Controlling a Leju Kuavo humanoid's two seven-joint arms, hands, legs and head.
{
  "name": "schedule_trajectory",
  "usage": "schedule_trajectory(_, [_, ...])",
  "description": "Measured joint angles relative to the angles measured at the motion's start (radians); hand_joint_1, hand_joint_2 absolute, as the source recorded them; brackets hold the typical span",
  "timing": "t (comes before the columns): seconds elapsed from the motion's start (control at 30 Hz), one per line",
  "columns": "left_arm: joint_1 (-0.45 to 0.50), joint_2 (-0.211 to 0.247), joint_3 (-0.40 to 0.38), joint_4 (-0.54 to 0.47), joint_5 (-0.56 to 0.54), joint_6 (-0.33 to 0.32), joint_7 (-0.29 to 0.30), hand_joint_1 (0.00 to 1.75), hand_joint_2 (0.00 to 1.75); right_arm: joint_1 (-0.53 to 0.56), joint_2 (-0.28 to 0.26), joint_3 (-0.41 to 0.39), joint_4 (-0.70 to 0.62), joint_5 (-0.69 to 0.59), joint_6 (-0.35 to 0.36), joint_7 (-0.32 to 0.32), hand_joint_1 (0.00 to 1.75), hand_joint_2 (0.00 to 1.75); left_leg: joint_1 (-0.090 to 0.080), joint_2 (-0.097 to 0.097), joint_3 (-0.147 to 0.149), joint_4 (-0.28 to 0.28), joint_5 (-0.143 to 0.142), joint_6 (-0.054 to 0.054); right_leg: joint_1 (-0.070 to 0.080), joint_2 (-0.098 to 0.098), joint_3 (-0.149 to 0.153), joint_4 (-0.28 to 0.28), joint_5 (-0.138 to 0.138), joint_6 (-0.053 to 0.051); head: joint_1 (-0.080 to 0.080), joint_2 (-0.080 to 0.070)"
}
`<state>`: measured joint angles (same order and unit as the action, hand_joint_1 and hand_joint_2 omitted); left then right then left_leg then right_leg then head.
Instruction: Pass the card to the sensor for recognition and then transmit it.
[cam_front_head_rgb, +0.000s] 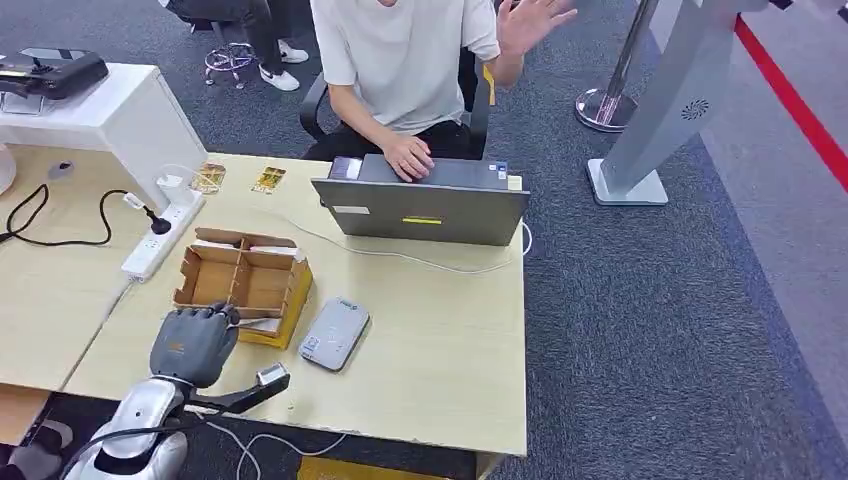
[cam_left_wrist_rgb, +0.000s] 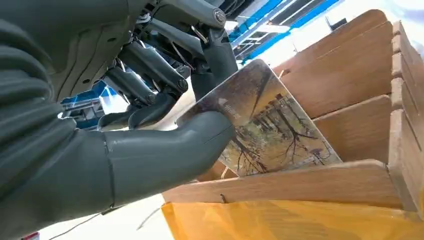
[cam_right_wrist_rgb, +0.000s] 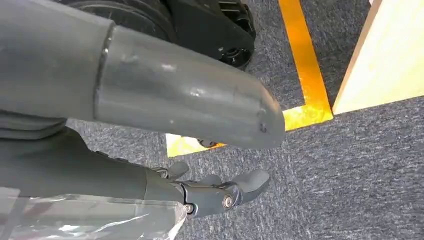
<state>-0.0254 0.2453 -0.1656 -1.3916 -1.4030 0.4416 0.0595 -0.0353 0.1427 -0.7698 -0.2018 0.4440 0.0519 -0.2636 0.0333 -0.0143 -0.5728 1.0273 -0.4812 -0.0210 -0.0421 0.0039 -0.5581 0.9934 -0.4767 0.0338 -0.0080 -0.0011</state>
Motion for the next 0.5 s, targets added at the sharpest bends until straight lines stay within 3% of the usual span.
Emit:
schedule_trajectory(0.23, [0.009,-0.002,0.0,-0.038,-0.003,0.076,-0.02,1.75,1.75,0.0,0.0,-0.013,0.0,-0.001,0.0,-0.002,0.0,0.0,0.0,0.0,0.0,0.0,0.0,0.0,0.0,0.0,0.0,0.0,0.0,0.0,0.0,0.0])
schedule_trajectory(0.5, [0.053,0.002,-0.035,-0.343,0.053,0.046,-0.071,1.75,1.75,0.0,0.0,-0.055,0.0,-0.025,-0.015,-0.001,0.0,0.0,0.0,0.0,0.0,0.0,0.0,0.0,0.0,0.0,0.0,0.0,0.0,0.0,0.0,0.0])
